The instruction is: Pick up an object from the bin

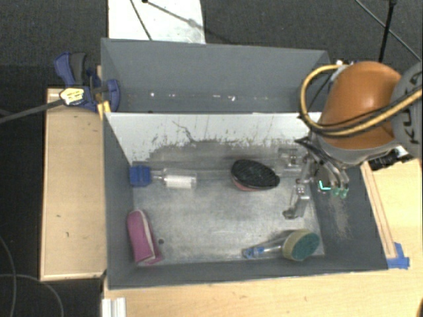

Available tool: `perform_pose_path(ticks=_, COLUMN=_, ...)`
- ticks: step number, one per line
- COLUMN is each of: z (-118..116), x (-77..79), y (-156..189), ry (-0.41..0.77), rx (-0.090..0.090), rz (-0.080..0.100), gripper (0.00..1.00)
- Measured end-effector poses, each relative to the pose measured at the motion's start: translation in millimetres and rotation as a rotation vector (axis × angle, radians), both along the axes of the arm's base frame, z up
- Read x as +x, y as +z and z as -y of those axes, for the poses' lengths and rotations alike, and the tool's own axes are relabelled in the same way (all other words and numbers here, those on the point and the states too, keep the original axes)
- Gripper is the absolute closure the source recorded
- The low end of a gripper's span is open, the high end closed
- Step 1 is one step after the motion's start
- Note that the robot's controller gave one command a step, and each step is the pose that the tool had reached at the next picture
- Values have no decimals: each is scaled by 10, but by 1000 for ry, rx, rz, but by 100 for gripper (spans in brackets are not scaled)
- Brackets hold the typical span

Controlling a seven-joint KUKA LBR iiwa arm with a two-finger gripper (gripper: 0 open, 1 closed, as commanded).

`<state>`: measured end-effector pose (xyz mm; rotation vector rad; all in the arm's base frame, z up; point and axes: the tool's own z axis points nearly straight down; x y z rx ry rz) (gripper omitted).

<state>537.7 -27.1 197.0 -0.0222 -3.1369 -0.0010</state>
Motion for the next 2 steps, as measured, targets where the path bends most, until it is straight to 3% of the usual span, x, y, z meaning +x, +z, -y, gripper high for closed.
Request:
perform_pose_path(ticks=1, z=107, x=35, y=-144, ry=-23, rx=0, rz=4, gripper=0)
perform_pose_path(ticks=2, z=620, x=-517, y=-586, ry=84, rx=-1, rz=0, gripper=0)
